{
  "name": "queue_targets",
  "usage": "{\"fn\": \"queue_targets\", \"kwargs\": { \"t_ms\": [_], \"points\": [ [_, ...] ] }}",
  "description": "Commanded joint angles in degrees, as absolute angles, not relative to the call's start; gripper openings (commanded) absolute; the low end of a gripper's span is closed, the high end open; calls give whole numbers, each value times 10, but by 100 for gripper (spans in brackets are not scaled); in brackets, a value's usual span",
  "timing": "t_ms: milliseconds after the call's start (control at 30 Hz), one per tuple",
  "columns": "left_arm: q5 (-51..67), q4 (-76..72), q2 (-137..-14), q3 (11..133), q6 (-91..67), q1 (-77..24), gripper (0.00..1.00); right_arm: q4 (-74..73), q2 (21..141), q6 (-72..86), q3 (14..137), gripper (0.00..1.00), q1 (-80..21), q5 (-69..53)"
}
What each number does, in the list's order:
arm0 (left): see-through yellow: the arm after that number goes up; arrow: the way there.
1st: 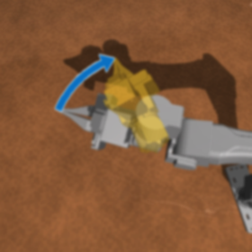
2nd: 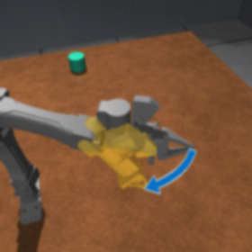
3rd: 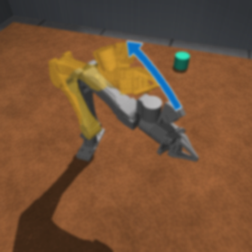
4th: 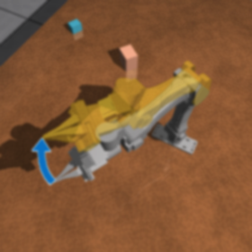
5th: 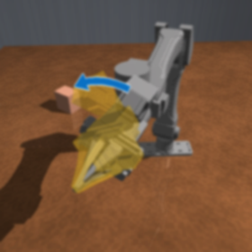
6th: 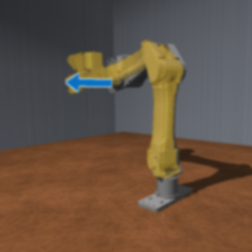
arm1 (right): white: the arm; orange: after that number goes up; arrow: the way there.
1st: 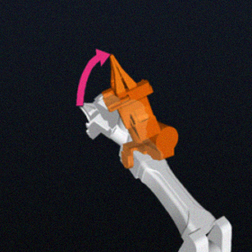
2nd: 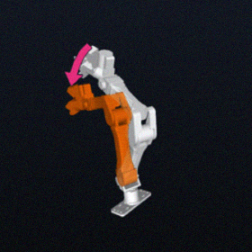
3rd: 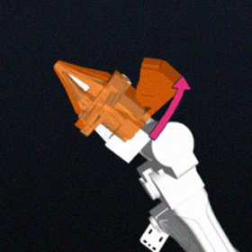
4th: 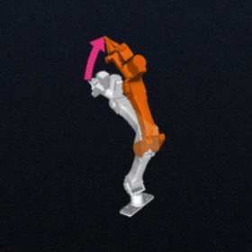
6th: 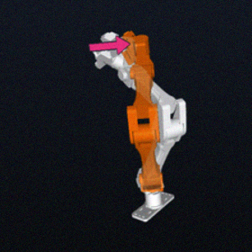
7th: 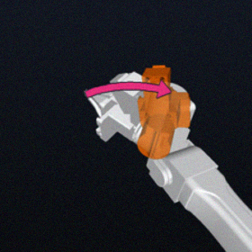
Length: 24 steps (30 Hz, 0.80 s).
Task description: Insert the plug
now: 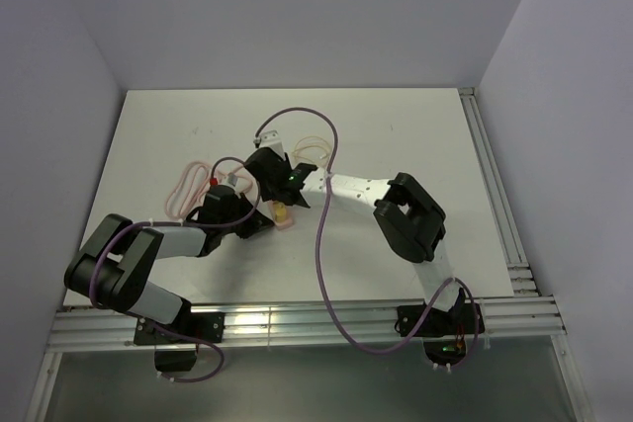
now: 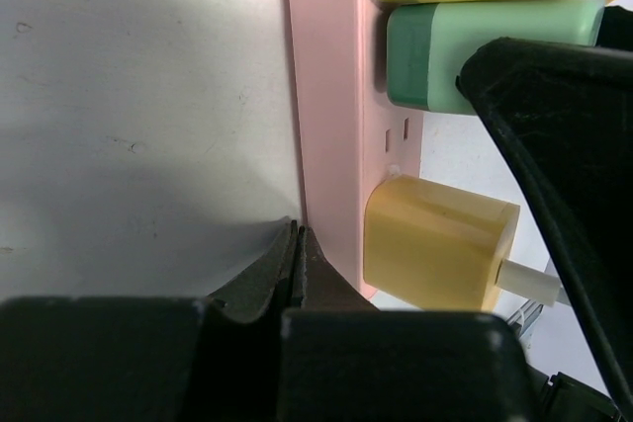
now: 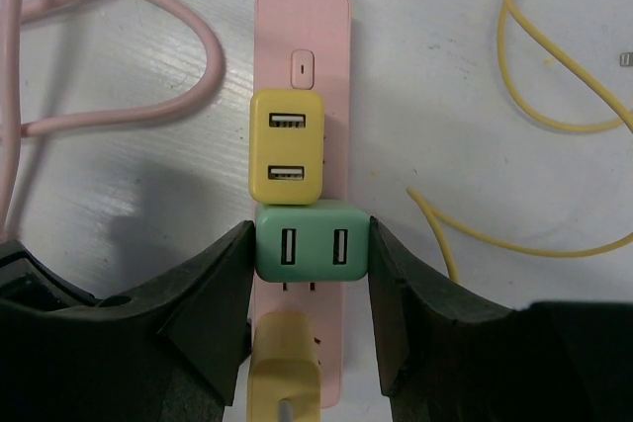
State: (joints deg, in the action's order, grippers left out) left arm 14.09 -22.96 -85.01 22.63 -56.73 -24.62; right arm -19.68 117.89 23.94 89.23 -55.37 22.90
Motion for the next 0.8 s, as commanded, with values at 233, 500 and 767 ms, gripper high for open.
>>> {"fn": "queue_targets", "kwargs": {
  "t_ms": [233,500,767],
  "points": [
    [161,-267,-855,231,-575,-249,1,-237,1245,262,847,0,-584,218],
    [157,-263,-844,228,-575,-249,1,-228,1230,278,804,0,-593,219],
    [158,-273,-844,215,-581,-248,1,-268,1245,272,818,0,-593,250]
  ]
}}
